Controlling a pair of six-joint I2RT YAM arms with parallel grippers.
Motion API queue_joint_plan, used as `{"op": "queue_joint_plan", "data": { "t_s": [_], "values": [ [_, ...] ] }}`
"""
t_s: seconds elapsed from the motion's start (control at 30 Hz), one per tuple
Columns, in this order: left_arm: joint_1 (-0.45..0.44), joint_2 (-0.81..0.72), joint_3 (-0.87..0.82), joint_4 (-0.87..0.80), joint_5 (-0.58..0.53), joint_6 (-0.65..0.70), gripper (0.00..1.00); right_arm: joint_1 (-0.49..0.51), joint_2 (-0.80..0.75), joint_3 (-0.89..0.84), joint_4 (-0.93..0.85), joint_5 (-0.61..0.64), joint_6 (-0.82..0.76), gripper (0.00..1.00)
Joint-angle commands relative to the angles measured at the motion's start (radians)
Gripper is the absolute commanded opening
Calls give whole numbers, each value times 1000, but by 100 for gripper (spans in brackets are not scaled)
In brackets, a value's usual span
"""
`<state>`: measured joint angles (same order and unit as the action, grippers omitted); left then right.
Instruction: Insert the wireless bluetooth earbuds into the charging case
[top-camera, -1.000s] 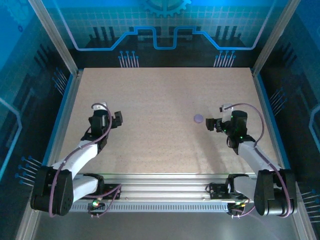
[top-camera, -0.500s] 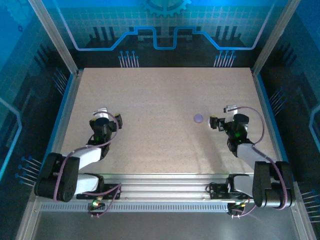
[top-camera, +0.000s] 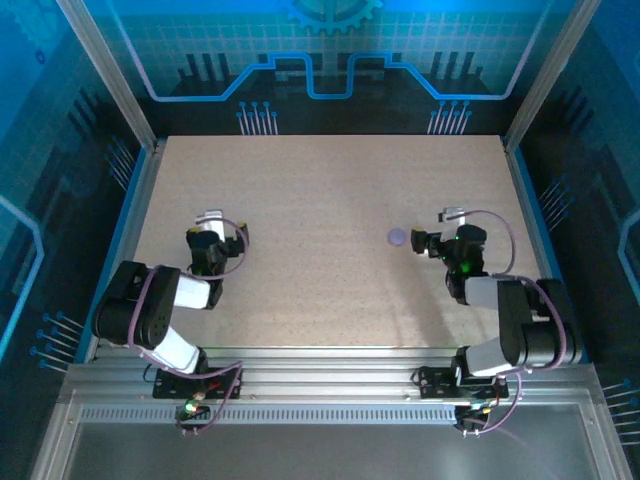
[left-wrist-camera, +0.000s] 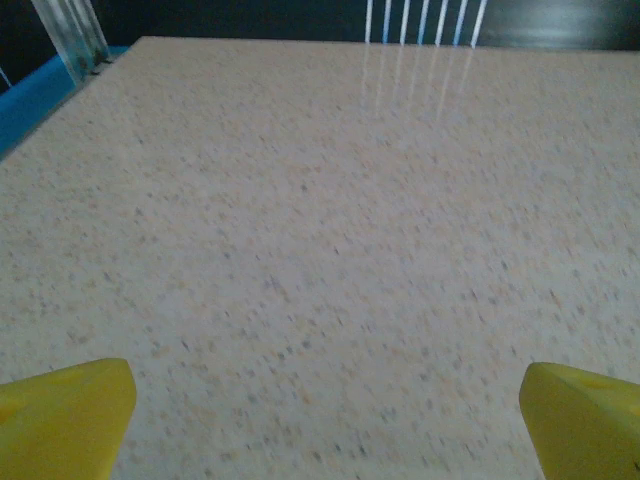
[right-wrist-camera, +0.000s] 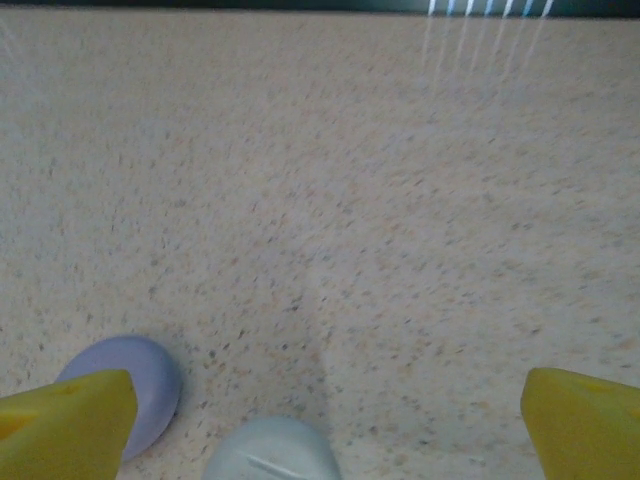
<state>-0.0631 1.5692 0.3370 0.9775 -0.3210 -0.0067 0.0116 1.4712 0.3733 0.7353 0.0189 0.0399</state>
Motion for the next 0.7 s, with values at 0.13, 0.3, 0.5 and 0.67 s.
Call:
{"op": "queue_joint_plan", "data": {
  "t_s": [0.13, 0.3, 0.5, 0.67],
  "values": [
    [37, -18, 20, -7, 53, -35, 99, 61, 35, 55, 29, 46, -63, 100],
    [37, -18, 19, -4, 60, -32, 99, 45, 36, 65, 8, 19, -51, 100],
    [37, -18, 20, -8, 63, -30, 99, 44, 36, 66, 7, 16, -52, 100],
    [36, -18, 21, -7, 62, -29, 99, 45, 35, 66, 8, 17, -52, 100]
  ]
}}
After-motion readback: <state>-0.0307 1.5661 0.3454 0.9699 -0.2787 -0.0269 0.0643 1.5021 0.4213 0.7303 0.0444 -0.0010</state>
